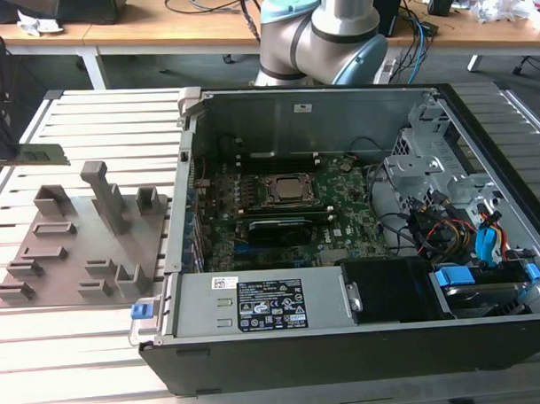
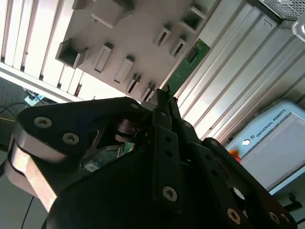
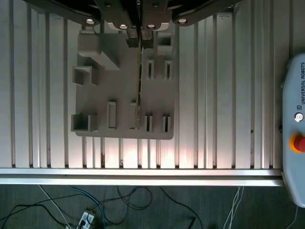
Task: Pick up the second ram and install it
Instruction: 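Pick up the second ram and move it above second insertion slot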
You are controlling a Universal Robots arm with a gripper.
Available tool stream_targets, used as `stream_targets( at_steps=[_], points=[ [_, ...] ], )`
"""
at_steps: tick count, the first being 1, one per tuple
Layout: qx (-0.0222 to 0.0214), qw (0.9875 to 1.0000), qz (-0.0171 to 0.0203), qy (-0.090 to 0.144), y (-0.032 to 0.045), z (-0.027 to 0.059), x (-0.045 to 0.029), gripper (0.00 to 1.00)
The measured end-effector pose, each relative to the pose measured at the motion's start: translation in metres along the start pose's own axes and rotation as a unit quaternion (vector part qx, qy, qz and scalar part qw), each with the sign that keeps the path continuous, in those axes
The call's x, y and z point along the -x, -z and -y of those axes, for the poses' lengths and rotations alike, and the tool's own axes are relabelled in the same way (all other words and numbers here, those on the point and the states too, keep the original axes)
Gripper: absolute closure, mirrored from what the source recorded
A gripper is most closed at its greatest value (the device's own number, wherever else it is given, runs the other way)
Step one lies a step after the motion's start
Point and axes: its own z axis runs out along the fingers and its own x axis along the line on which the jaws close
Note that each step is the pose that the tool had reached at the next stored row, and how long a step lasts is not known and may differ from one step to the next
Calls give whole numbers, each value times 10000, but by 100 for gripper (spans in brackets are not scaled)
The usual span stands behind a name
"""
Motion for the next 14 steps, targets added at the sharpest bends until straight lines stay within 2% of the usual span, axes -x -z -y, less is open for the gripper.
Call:
stream_targets(
  at_steps=[1,6,10,14],
  points=[
    [0,10000,-4,0,2,55,0,86],
    [0,10000,-12,0,7,197,2,86],
    [0,10000,-19,0,12,346,4,86],
    [0,10000,-23,-1,15,433,6,86]
  ],
)
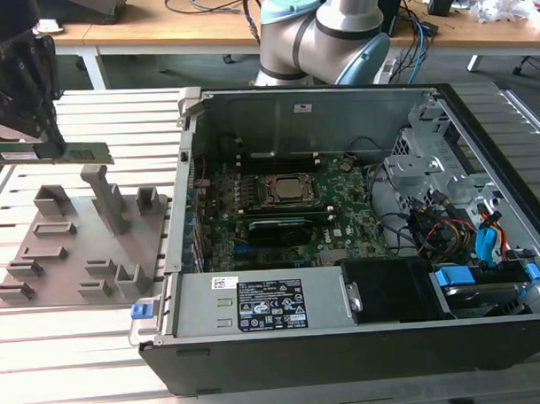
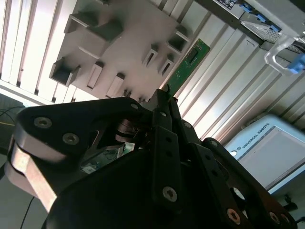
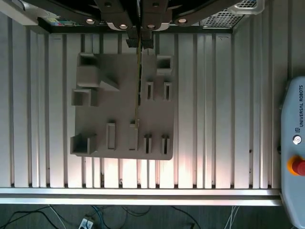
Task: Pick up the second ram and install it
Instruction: 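Pick up the second ram and move it above second insertion slot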
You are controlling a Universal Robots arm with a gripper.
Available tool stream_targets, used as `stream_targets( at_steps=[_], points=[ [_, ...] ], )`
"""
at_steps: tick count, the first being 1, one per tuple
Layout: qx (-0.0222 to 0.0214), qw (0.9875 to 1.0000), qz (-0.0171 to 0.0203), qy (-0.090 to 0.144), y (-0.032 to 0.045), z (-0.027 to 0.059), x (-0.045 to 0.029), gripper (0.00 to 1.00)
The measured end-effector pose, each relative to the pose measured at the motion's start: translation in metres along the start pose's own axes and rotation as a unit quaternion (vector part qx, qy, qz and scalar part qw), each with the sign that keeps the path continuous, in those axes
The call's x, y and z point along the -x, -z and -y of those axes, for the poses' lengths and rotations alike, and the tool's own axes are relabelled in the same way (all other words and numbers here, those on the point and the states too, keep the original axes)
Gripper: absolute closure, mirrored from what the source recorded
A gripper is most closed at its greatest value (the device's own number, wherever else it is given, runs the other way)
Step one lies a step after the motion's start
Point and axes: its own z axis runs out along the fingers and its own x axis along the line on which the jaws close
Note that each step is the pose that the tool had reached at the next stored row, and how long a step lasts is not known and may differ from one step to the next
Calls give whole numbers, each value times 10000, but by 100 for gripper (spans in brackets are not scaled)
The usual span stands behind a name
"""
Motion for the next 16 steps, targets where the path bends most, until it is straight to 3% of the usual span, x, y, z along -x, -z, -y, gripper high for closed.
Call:
stream_targets(
  at_steps=[4,10,16],
  points=[
    [0,10000,-8,0,6,155,4,86],
    [0,10000,-14,-1,9,268,7,86],
    [0,10000,-28,-1,16,458,14,86]
  ],
)
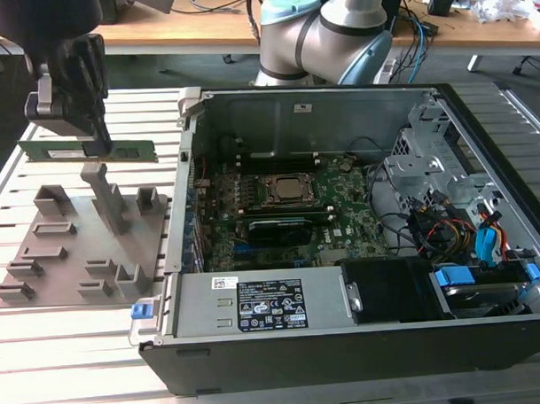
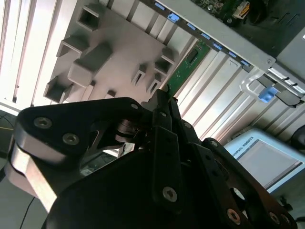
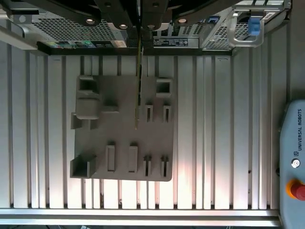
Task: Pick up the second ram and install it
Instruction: 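Pick up the second ram and move it above second insertion slot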
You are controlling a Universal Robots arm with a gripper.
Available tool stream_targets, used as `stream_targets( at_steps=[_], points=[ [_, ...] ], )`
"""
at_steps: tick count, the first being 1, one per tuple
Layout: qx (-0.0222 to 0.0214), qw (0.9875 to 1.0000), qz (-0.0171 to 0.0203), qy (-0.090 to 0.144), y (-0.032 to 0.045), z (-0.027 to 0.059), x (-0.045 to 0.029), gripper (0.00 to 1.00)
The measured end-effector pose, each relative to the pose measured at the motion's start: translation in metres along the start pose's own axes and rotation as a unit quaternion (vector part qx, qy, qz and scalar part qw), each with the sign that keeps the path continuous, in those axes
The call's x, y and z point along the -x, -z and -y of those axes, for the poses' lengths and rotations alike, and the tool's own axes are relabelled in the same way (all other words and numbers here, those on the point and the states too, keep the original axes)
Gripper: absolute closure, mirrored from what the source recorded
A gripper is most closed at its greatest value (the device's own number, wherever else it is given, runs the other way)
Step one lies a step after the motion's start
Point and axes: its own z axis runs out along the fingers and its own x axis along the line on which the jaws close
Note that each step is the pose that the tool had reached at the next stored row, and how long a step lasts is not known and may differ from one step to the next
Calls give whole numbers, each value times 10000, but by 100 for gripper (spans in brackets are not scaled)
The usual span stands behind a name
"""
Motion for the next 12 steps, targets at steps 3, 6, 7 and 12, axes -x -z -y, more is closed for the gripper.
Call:
stream_targets(
  at_steps=[3,6,7,12],
  points=[
    [0,10000,-4,0,2,59,2,86],
    [0,10000,-9,0,4,126,5,86],
    [0,10000,-11,0,5,142,5,86],
    [0,10000,-24,-1,10,300,11,86]
  ],
)
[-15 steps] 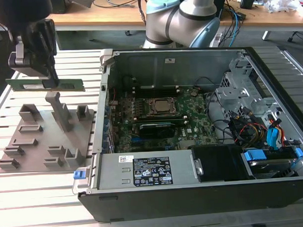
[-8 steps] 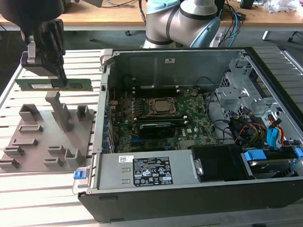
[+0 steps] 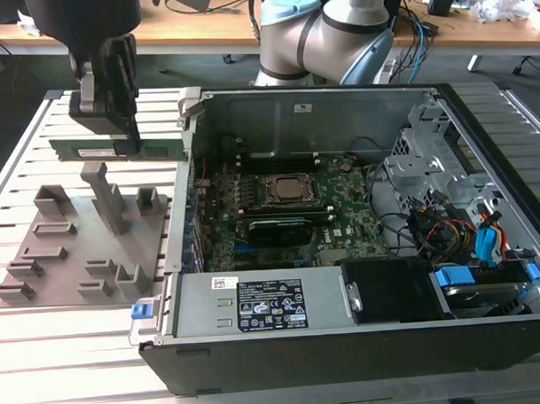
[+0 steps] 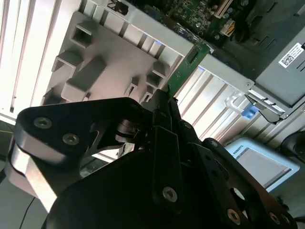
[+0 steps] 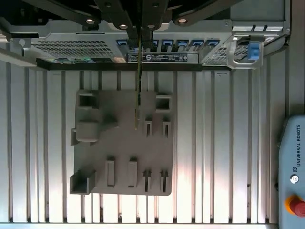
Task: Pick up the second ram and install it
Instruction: 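Pick up the second ram and move it above second insertion slot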
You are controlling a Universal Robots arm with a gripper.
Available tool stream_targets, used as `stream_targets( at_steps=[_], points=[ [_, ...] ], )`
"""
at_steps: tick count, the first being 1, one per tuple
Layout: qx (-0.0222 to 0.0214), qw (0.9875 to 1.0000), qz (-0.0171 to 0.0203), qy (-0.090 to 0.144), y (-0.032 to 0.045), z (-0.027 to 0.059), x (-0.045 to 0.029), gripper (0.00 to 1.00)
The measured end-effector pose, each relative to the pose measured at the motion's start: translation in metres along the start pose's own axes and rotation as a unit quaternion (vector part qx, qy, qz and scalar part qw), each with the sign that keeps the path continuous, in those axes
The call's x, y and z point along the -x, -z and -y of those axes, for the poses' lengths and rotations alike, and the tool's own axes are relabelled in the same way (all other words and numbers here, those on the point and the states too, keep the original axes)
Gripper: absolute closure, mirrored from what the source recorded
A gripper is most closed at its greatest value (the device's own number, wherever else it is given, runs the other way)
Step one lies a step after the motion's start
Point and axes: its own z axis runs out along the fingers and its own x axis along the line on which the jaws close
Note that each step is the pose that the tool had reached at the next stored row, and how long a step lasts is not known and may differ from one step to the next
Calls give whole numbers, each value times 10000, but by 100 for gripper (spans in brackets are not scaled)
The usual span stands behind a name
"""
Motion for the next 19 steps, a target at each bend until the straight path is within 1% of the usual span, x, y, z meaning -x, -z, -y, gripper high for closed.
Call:
stream_targets(
  at_steps=[2,6,8,9,11,15,19],
  points=[
    [0,10000,-8,0,3,82,3,86],
    [0,10000,-25,0,7,209,9,86],
    [0,10000,-29,-1,8,238,10,86],
    [0,10000,-32,-1,9,270,11,86],
    [0,10000,-37,-1,11,304,13,86],
    [0,10000,-54,-1,17,460,24,86],
    [0,10000,-58,-2,22,633,30,86]
  ],
)
